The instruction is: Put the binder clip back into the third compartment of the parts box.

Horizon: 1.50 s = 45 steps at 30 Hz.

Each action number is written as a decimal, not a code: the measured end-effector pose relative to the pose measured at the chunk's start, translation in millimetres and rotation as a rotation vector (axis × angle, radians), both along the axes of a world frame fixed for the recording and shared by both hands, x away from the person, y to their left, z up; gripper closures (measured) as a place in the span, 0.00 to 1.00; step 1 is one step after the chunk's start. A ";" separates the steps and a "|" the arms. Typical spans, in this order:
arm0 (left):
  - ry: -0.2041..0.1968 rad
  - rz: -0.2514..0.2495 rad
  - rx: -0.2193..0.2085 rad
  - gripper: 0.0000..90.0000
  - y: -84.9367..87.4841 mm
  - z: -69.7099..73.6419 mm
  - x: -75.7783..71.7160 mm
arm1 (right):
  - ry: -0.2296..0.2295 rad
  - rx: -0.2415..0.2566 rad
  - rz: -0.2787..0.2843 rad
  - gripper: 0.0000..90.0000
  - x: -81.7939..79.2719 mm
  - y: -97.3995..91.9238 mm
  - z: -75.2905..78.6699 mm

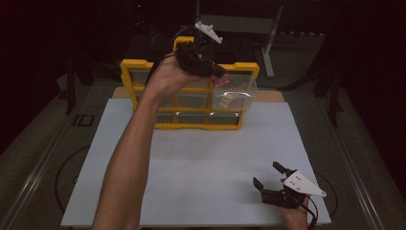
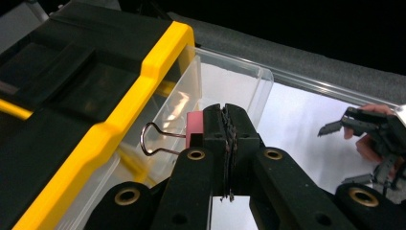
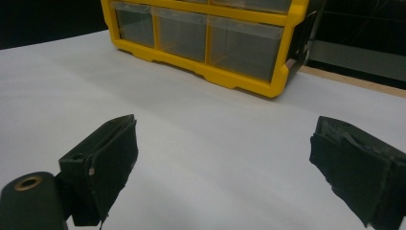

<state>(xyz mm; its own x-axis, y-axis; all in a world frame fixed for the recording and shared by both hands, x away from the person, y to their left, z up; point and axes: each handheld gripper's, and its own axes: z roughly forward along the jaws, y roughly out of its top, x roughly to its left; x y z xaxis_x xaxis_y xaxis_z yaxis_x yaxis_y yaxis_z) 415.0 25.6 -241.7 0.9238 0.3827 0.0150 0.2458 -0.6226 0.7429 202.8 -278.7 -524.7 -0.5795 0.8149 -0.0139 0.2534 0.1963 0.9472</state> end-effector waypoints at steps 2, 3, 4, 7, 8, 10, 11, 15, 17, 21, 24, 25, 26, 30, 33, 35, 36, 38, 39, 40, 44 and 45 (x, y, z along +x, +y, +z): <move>0.004 0.002 0.001 0.99 -3.8 -3.1 1.4 | -0.003 -0.001 0.002 0.10 0.1 -0.3 0.0; 0.009 0.000 0.001 0.99 -6.2 -5.7 2.8 | 0.000 0.002 0.002 0.10 -0.2 -0.1 0.2; 0.005 0.013 0.008 0.99 -8.6 -8.7 4.9 | 0.000 0.003 0.001 0.10 -0.3 0.3 0.2; 0.012 0.054 -0.022 0.86 -8.9 -13.9 8.0 | 0.000 0.002 0.002 0.10 -0.5 0.8 0.4; 0.012 0.054 -0.022 0.64 -8.9 -13.9 8.0 | 0.000 0.002 0.002 0.10 -0.5 0.8 0.4; -0.023 0.118 0.013 0.36 -4.9 -18.1 4.0 | 0.000 0.002 0.001 0.10 0.0 -0.2 0.2; -0.021 0.130 0.010 0.26 -1.7 -19.7 2.6 | 0.000 0.003 0.002 0.10 0.0 -0.1 0.2; -0.022 0.149 -0.004 0.12 15.5 -31.6 -7.3 | 0.001 0.004 0.006 0.10 -0.2 2.2 0.0; -0.026 0.154 0.000 0.11 25.0 -40.0 -13.9 | 0.003 0.002 0.006 0.10 -0.3 3.3 0.1; -0.049 0.196 0.024 0.10 42.8 -62.6 -35.0 | 0.002 0.000 0.009 0.10 0.0 4.5 -0.3; -0.065 0.223 0.038 0.09 56.5 -80.4 -50.5 | 0.006 0.000 0.012 0.10 0.4 5.0 -0.6; -0.070 0.231 0.035 0.08 62.4 -86.6 -56.4 | 0.005 -0.002 0.014 0.10 0.5 5.1 -0.7; -0.066 0.244 0.021 0.08 70.4 -95.3 -64.6 | 0.004 -0.004 0.016 0.10 0.6 5.4 -0.7; -0.090 0.291 -0.009 0.05 95.8 -129.1 -95.5 | 0.007 -0.001 0.018 0.10 0.2 6.5 -0.7; -0.098 0.341 -0.065 0.03 122.6 -164.3 -123.4 | 0.005 0.001 0.022 0.10 0.6 7.7 -0.8; -0.101 0.381 -0.054 0.01 138.2 -184.9 -138.9 | 0.004 -0.001 0.025 0.10 0.7 8.9 -1.0; -0.110 0.403 -0.060 0.00 143.8 -191.8 -144.8 | 0.007 -0.001 0.024 0.10 0.7 9.6 -1.0; -0.108 0.443 -0.082 0.01 155.2 -204.2 -155.8 | 0.007 -0.001 0.025 0.10 0.8 10.1 -1.0; -0.108 0.467 -0.114 0.01 164.6 -212.5 -163.9 | 0.007 0.004 0.027 0.10 1.1 10.9 -1.0; -0.112 0.500 -0.152 0.00 173.0 -219.7 -171.8 | 0.007 0.012 0.030 0.10 1.4 11.4 -0.9; -0.153 0.556 -0.238 0.00 188.8 -240.5 -191.9 | 0.008 0.018 0.033 0.10 1.8 13.9 -0.9; -0.160 0.569 -0.264 0.00 192.3 -247.3 -196.3 | 0.006 0.016 0.035 0.10 2.0 14.2 -1.0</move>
<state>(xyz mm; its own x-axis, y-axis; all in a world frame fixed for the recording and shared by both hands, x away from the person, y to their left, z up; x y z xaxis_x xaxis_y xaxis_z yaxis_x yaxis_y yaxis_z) 218.7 217.9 -489.0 0.5698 0.8214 -0.0259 0.3573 -0.2192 0.9079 204.8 -264.5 -525.8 -0.6077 0.7942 0.0025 0.2521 0.1899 0.9489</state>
